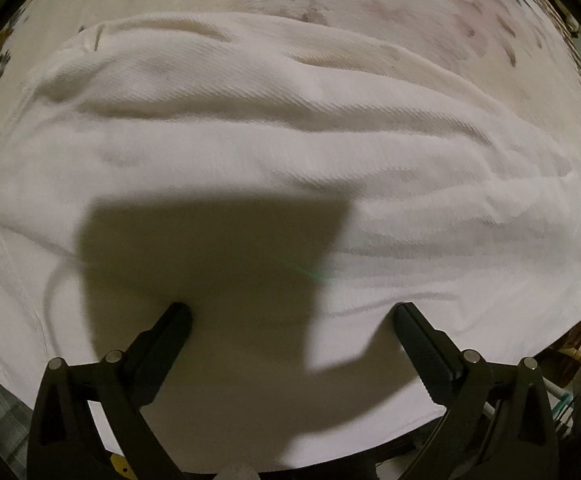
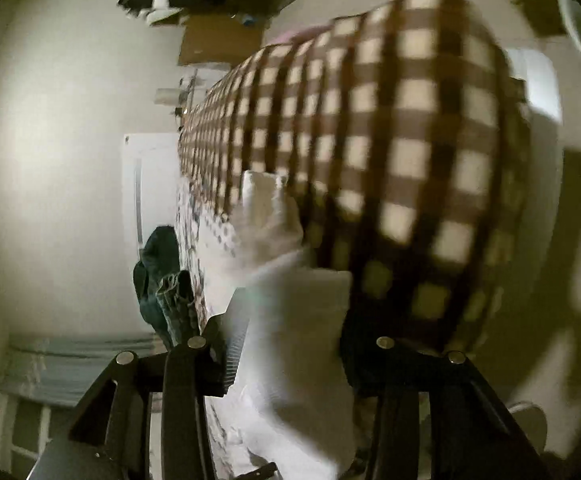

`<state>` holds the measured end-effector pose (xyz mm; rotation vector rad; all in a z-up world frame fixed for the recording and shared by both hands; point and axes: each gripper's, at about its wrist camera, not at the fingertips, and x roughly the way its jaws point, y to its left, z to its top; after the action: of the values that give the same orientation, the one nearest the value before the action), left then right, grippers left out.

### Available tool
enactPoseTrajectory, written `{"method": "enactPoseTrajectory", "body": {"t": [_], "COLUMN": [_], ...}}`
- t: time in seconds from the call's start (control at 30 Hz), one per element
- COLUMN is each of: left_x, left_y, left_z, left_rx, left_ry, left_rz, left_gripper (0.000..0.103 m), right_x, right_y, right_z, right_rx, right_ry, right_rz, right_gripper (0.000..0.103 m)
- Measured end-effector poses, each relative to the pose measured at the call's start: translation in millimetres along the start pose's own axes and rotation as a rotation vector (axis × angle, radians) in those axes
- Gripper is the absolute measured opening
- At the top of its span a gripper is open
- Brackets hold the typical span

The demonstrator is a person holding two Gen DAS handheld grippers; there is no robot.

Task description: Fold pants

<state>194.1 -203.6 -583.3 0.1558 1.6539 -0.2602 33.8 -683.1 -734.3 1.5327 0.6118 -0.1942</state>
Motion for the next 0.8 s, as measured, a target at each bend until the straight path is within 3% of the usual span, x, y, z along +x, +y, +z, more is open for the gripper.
{"method": "enactPoseTrajectory", "body": {"t": [0.07,0.13,0.17,0.2,0.33,0.53,0.8], "left_x": [-4,-5,-6,-6,-16,-60,-116], "left_y": [10,13,15,16,24,45,96], "left_z": [7,10,11,13,14,-1,-40], "left_rx": [-0.011,-0.015,-0.022,-0.033,-0.078,-0.142,-0.223], "left_ry": [-0.005,-0.006,-0.005,0.001,0.003,-0.076,-0.17], "left_rz": [0.009,0.014,0.011,0.004,-0.046,-0.101,-0.141], "left_gripper": [0.103,0.103,0.103,0.103,0.103,0.103,0.103], "right_x": [16,33,36,37,36,28,35], "right_y": [-2,-2,1,4,11,75,201], "right_z": [2,4,4,5,2,-8,-102], "right_rx": [-0.006,-0.001,-0.022,-0.03,-0.049,-0.144,-0.375], "right_ry": [0.012,0.031,0.023,0.001,-0.044,-0.056,-0.014], "right_rz": [-0.039,-0.042,-0.062,-0.105,-0.201,-0.211,-0.21], "right_gripper": [0.053,0.05,0.039,0.012,0.011,0.011,0.011]}}
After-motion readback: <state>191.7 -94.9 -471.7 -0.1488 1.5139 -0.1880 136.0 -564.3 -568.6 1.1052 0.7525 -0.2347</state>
